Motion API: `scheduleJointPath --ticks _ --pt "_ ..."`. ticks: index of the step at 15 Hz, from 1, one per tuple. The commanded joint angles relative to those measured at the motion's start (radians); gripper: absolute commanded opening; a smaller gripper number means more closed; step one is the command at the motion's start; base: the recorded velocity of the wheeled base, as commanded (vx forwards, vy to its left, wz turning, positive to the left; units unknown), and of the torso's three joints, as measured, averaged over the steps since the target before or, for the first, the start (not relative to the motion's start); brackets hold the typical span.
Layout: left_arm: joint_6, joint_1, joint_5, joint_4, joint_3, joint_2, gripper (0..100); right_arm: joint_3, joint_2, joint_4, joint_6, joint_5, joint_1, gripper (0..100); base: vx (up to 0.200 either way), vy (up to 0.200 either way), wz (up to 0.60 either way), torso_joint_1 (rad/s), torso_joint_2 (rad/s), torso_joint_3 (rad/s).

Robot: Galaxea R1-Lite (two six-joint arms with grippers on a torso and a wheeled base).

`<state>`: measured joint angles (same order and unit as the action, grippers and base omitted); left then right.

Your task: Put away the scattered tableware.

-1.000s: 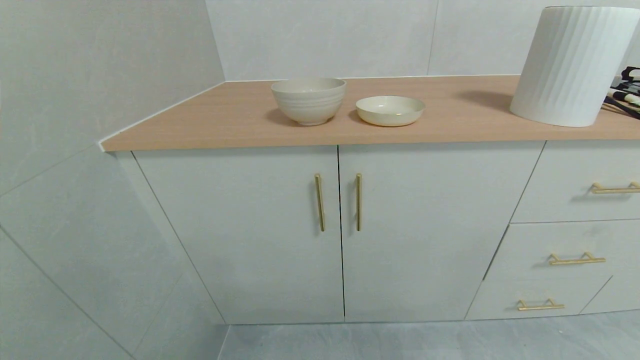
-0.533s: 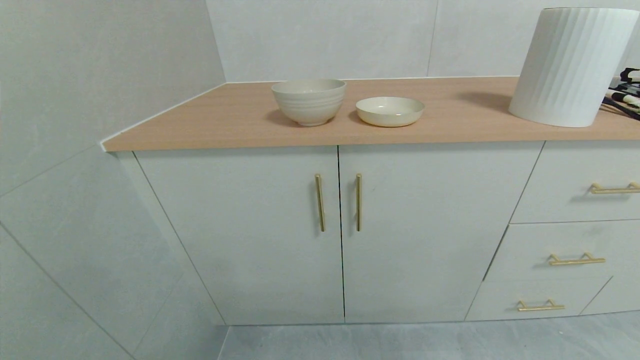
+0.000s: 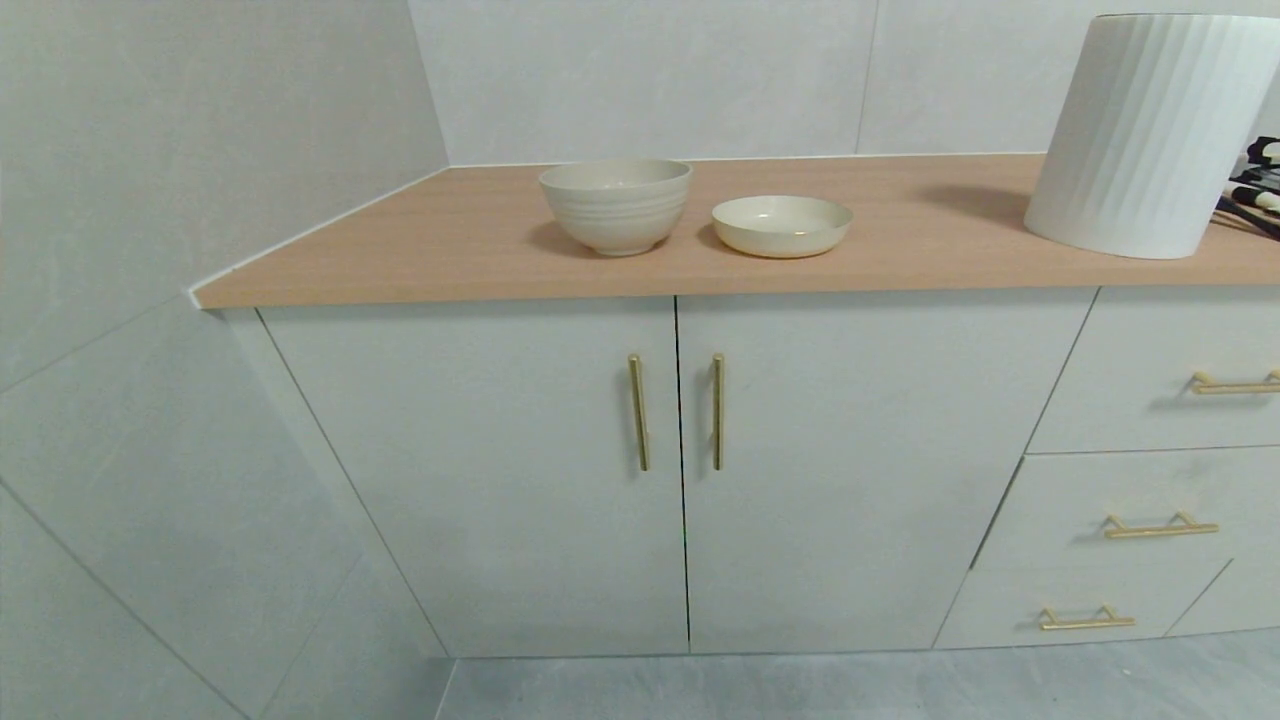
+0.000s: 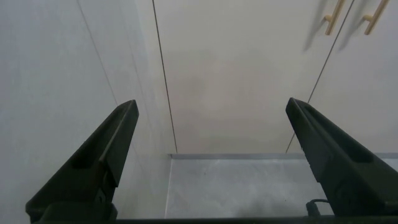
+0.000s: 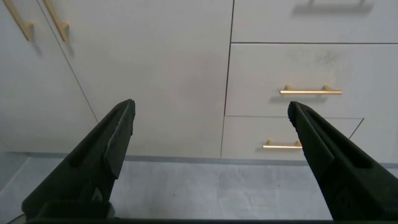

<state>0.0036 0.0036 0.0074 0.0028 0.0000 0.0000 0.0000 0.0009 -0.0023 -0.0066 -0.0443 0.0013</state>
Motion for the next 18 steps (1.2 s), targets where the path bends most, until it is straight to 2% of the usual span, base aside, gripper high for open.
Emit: scheduleJointPath --ticks 1,4,13,15,16,18 --pt "-0.002 0.001 0.000 0.000 0.000 0.000 100 0.000 0.001 -0.001 -0.001 -0.003 0.000 100 0.000 0.000 0.00 0.000 0.00 0.000" --pt "-0.001 0.001 0.000 0.000 0.000 0.000 100 0.000 0.001 -0.001 0.000 0.000 0.000 100 0.200 0.000 0.00 0.002 0.00 0.009" --pt "-0.004 0.001 0.000 0.000 0.000 0.000 100 -0.026 0.001 -0.018 -0.012 -0.016 0.000 100 0.000 0.000 0.00 0.000 0.00 0.000" --pt "-0.004 0.001 0.000 0.000 0.000 0.000 100 -0.152 0.037 0.004 0.057 -0.094 0.013 100 0.000 0.000 0.00 0.000 0.00 0.000" --pt "-0.002 0.001 0.000 0.000 0.000 0.000 100 -0.172 0.117 0.047 0.060 -0.178 0.029 100 0.000 0.000 0.00 0.000 0.00 0.000" --pt "-0.004 0.001 0.000 0.000 0.000 0.000 100 -0.193 0.271 0.047 0.048 -0.227 0.049 100 0.000 0.000 0.00 0.000 0.00 0.000"
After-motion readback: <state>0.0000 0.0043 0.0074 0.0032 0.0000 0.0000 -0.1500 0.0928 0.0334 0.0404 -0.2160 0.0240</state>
